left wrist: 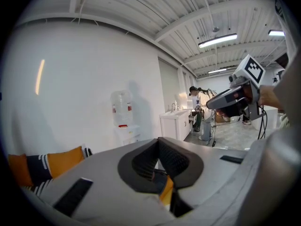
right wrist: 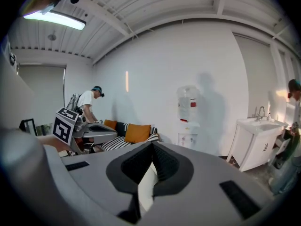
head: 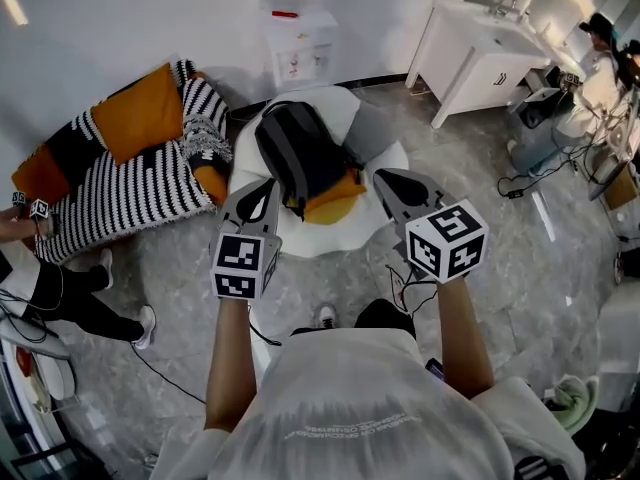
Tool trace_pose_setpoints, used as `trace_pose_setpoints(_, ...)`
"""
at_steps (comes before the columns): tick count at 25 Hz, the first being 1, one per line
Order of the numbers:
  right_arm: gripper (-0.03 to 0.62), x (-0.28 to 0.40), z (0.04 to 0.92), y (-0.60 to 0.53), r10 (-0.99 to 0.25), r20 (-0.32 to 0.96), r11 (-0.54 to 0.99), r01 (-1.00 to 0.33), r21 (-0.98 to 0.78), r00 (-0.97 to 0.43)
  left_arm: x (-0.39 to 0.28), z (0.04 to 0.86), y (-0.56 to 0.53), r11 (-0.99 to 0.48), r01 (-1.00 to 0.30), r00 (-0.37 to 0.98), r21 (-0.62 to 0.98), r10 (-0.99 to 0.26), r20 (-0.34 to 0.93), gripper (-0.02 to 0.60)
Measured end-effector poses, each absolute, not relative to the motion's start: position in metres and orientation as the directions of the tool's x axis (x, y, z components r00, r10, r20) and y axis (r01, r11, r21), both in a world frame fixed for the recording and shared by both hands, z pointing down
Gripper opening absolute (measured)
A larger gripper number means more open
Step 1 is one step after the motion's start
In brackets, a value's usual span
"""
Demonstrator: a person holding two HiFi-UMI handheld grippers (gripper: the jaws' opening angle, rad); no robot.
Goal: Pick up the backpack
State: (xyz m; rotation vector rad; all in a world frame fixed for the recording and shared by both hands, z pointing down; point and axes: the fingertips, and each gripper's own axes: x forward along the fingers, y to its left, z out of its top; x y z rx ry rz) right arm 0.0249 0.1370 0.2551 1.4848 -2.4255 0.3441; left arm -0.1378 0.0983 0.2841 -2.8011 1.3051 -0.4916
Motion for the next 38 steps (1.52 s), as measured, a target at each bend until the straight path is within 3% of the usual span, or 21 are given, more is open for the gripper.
trace_pose_setpoints(23, 0.002, 0.092, 0.279, 0.032, -0.812, 0.350, 0.474, -0.878, -0.072, -0.467, -0.088, 0.307, 0.008, -0.602, -0.787, 0.540, -0.137, -0.779, 0.320, 0.023)
trace_pose_setpoints(38, 0.002, 0.155, 0.278, -0.079, -0.733, 0.333, 0.612, -0.789, -0.056, -0.593, -0.023, 0.305, -0.080, -0.487, -0.862, 0.422, -0.140, -0.843, 0.334, 0.023)
